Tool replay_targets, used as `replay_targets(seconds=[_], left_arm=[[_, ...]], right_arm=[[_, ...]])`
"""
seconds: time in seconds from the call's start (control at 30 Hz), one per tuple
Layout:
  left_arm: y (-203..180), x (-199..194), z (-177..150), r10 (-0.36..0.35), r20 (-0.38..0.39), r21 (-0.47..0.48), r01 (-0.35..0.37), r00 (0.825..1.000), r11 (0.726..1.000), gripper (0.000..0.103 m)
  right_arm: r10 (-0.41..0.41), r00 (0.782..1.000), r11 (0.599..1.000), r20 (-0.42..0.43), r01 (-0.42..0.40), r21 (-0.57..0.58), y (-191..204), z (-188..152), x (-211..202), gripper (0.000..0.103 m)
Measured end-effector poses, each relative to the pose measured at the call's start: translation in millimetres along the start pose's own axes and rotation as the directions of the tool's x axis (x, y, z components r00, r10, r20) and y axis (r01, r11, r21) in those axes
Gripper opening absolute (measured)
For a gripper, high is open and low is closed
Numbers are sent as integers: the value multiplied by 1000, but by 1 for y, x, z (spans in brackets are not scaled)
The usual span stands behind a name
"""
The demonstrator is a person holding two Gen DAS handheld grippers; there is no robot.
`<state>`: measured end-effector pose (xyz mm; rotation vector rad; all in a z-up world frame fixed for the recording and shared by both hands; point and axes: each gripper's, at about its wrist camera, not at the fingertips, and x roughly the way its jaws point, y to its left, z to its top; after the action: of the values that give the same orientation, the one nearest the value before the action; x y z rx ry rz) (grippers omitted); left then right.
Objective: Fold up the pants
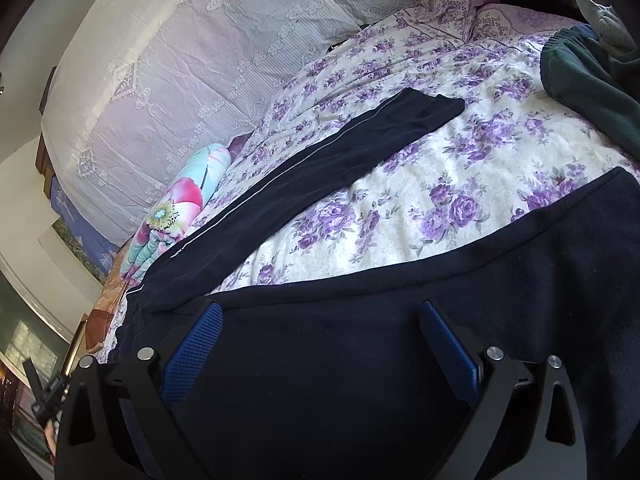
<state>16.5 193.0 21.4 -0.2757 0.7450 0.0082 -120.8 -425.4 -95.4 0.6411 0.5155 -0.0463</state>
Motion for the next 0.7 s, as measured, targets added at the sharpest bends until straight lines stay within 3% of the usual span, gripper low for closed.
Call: replay_targets(seconds=[0.1, 0.17, 0.33, 0.47, 0.57, 0.7], left_arm=[[-25, 21, 39, 8, 14, 68, -9, 1000, 998, 97], [-29, 47, 73, 0, 9, 18, 0, 1000, 1000, 97], [-30, 120, 121, -78, -56, -108, 72, 995, 992, 97], [-23, 176, 138, -57, -98, -158, 41, 994, 987, 97], [-10, 208, 138, -131, -126, -251, 96, 983, 963, 97], [-3, 234, 139, -230, -152, -302, 177, 961, 937, 96]], right_arm=[[-3, 1000, 1000, -3, 3, -1, 0, 0, 1, 99], [-7, 1000, 1000, -8, 7, -3, 1, -1, 2, 99], [-18, 1000, 1000, -22, 17, -9, 3, 0, 7, 99], [-27, 999, 1000, -31, 27, -15, 4, 1, 11, 100], [-42, 998, 999, -40, 41, -23, 5, 2, 14, 100], [-58, 997, 998, -45, 57, -29, 7, 2, 16, 100]])
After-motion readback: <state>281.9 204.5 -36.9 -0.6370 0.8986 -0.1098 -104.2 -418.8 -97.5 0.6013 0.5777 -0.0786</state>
